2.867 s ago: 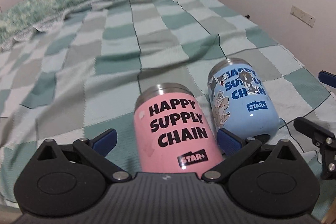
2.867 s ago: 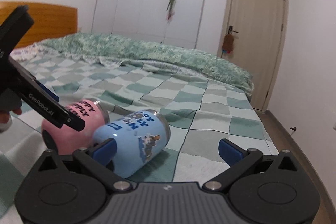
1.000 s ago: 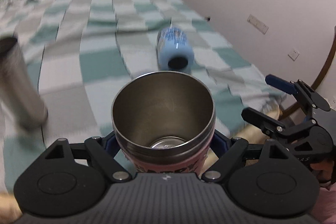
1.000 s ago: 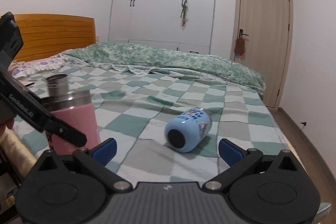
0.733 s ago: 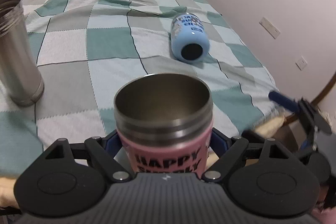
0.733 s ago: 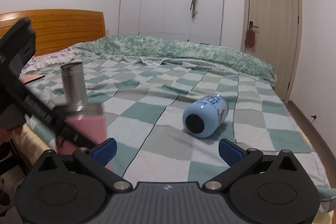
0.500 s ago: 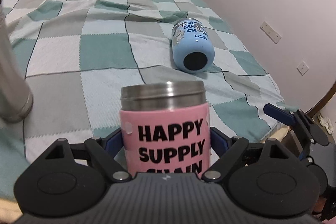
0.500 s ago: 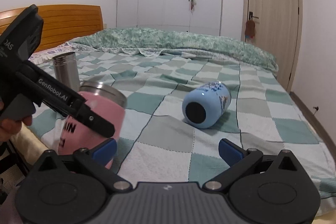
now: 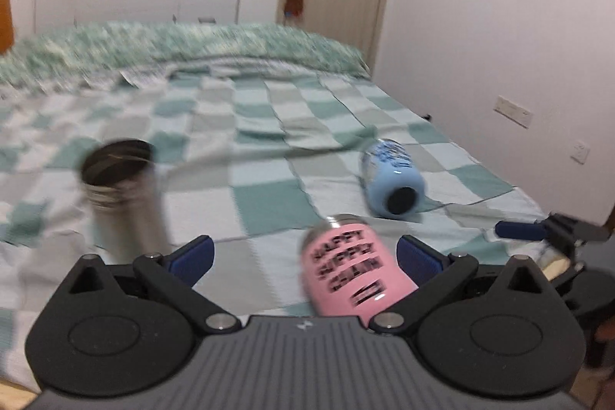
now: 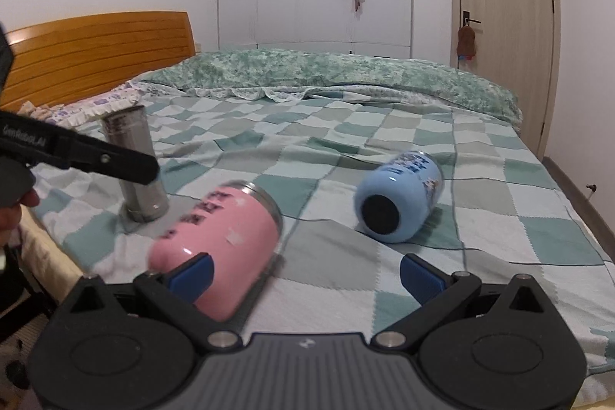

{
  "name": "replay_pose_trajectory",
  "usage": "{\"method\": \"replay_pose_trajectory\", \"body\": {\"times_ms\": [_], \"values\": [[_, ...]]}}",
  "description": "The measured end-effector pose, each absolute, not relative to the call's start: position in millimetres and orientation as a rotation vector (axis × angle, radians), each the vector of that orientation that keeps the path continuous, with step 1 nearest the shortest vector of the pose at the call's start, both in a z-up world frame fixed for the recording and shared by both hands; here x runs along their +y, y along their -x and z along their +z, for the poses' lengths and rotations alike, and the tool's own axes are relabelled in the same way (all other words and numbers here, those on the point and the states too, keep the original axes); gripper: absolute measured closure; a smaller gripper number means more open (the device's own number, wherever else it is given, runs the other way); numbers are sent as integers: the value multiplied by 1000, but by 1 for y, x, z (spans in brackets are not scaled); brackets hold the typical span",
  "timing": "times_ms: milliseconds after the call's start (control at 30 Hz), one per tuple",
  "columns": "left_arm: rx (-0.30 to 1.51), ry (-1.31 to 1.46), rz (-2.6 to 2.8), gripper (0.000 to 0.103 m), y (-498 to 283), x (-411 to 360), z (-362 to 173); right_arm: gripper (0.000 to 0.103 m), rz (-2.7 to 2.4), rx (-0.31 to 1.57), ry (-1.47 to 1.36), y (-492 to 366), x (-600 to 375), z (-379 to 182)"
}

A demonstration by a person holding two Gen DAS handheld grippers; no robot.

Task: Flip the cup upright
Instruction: 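Carry the upright pink cup with the right tool beside the silver thermos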

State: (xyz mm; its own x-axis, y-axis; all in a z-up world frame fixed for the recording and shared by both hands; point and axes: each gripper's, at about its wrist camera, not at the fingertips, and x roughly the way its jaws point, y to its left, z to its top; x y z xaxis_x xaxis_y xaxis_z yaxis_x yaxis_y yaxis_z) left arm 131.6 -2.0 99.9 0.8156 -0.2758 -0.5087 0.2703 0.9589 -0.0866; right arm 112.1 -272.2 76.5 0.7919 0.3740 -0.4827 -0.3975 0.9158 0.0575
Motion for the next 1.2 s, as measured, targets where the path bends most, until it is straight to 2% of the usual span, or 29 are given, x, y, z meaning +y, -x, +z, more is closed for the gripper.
{"method": "replay_pose_trajectory", "body": {"times_ms": [233, 633, 1200], "values": [[468, -63, -217, 0, -114, 30, 96, 0, 406, 582, 26, -124, -233, 96], [456, -75, -137, 0, -119, 61, 75, 0, 299, 756, 44, -158, -174, 111], [515, -43, -103, 0, -144, 76, 48, 0, 250, 1095, 9, -243, -151, 72]]}}
